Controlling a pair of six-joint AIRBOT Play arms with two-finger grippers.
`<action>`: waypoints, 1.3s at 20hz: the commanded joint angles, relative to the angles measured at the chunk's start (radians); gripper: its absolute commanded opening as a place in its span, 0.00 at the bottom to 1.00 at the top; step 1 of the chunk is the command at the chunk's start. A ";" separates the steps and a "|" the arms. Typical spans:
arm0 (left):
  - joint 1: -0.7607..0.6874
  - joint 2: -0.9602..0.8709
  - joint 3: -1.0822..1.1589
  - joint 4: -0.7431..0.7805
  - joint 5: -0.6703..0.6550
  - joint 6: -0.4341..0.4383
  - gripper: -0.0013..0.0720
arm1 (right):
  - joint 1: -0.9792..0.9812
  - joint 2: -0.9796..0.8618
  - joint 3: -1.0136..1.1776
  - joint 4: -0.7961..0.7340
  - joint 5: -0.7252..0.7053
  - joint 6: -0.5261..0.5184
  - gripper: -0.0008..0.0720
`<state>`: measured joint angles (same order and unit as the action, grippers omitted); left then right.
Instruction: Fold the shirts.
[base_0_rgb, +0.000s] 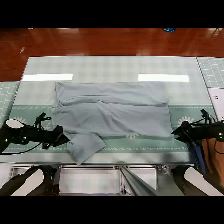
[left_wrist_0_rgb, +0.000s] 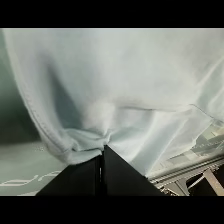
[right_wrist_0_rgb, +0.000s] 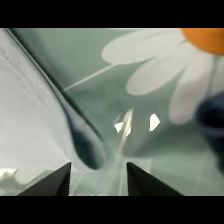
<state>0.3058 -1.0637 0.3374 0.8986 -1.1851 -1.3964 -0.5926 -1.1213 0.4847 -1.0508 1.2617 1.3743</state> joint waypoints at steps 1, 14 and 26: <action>-0.001 0.000 0.001 -0.002 -0.005 0.000 0.04 | 0.035 -0.089 -0.003 0.091 -0.063 -0.036 0.58; 0.047 0.000 0.223 -0.002 -0.081 0.020 0.04 | 0.035 -0.136 0.146 0.335 0.027 -0.271 0.05; -0.014 -0.383 0.800 -0.069 -0.072 0.010 0.04 | 0.230 -0.305 0.546 0.323 -0.121 -0.146 0.05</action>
<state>0.3164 -1.3201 0.9955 0.8665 -1.2587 -1.3777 -0.4099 -1.3613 0.9379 -0.7261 1.2087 1.1809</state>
